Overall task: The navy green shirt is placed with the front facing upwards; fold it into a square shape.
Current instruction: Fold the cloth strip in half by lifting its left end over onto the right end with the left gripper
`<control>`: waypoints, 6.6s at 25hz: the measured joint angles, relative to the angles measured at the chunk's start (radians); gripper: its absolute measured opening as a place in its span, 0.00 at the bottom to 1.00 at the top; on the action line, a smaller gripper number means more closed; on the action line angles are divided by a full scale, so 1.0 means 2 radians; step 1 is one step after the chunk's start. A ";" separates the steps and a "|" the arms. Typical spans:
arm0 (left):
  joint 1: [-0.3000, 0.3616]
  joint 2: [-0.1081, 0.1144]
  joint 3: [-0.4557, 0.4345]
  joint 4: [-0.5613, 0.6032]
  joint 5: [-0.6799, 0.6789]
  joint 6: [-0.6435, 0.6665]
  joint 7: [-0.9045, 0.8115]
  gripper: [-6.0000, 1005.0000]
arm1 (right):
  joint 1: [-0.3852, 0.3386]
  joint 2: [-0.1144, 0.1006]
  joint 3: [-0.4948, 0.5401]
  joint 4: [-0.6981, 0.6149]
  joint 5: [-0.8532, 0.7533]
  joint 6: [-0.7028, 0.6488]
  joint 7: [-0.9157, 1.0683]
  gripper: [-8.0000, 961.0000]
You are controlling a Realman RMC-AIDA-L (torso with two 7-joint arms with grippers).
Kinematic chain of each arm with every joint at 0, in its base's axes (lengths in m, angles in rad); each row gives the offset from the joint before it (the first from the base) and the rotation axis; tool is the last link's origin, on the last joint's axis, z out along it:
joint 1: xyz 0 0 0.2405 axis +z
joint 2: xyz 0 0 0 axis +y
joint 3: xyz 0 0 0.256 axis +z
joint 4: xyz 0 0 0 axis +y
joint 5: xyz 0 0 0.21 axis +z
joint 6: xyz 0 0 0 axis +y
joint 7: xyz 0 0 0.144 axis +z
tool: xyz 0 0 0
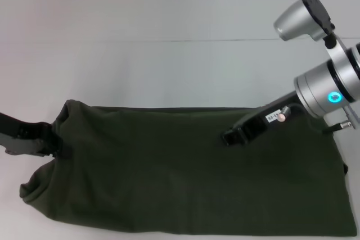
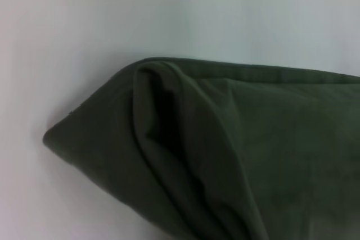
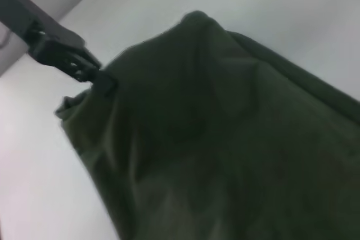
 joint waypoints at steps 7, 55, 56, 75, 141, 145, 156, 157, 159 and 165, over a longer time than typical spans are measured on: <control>0.003 0.000 0.000 0.006 -0.033 0.016 0.003 0.07 | 0.021 0.012 -0.005 0.006 -0.043 0.016 0.030 0.06; 0.024 -0.006 -0.001 -0.008 -0.270 0.089 0.041 0.07 | 0.077 0.034 -0.142 0.127 0.022 0.149 0.047 0.05; 0.025 -0.006 -0.001 -0.008 -0.272 0.089 0.041 0.07 | 0.078 0.034 -0.142 0.130 0.027 0.152 0.048 0.05; 0.032 -0.002 -0.012 -0.012 -0.282 0.091 0.064 0.07 | 0.074 0.032 -0.147 0.193 0.134 0.175 0.074 0.05; 0.024 -0.055 -0.007 -0.079 -0.381 0.070 0.129 0.07 | -0.025 0.020 -0.168 0.179 0.321 0.226 0.055 0.05; 0.024 -0.061 -0.004 -0.081 -0.380 0.069 0.132 0.07 | -0.074 0.009 -0.128 0.142 0.321 0.217 0.054 0.05; 0.016 -0.089 0.018 -0.086 -0.381 0.047 0.139 0.06 | -0.107 0.002 -0.077 0.137 0.317 0.233 0.028 0.05; 0.014 -0.092 0.021 -0.086 -0.381 0.044 0.139 0.06 | -0.107 0.003 -0.078 0.137 0.317 0.236 0.028 0.05; 0.011 -0.099 0.025 -0.086 -0.381 0.039 0.140 0.07 | -0.107 0.003 -0.079 0.136 0.317 0.241 0.028 0.05; -0.001 -0.111 0.038 -0.109 -0.383 0.009 0.155 0.07 | -0.115 0.002 -0.061 0.135 0.318 0.246 0.017 0.05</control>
